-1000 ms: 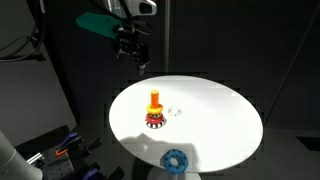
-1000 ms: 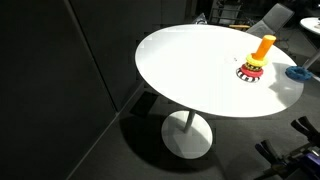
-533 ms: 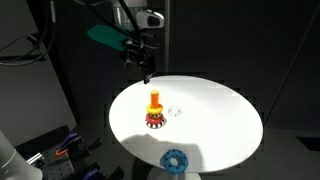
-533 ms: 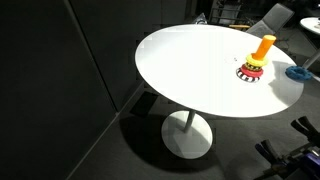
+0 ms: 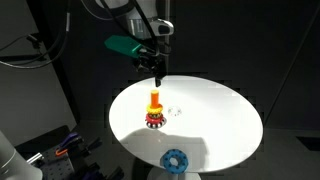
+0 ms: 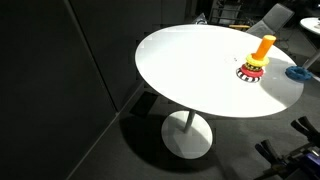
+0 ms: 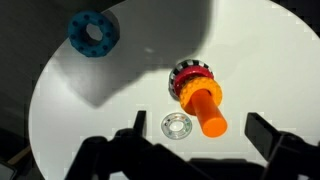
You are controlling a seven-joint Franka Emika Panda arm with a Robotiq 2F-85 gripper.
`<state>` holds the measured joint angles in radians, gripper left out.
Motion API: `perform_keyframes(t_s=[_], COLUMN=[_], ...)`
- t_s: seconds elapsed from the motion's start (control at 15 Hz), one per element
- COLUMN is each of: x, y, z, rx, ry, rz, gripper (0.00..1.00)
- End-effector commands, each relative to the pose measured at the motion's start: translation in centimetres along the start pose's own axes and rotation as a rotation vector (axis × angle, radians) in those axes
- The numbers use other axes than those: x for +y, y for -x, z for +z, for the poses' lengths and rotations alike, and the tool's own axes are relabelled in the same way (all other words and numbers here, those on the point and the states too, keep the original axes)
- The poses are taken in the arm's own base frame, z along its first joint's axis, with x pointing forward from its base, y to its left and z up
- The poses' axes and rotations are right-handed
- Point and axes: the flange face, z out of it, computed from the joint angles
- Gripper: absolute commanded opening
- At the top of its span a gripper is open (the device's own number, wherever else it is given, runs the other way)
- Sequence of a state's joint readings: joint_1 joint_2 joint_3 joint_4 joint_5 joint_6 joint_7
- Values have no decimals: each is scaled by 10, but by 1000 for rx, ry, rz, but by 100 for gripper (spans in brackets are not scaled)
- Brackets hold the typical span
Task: Put the clear ring on the orange stand
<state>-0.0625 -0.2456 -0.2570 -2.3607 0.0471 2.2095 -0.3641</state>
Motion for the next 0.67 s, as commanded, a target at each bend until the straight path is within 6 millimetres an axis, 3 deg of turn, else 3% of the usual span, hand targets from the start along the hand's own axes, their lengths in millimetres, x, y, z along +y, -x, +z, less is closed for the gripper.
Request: perform_keyframes(t_s=[0.0, 0.6], x=[1, 7], y=[-31, -86], z=[5, 25], rx=[4, 3], ry=[14, 50], rz=[29, 37], gripper=[100, 100])
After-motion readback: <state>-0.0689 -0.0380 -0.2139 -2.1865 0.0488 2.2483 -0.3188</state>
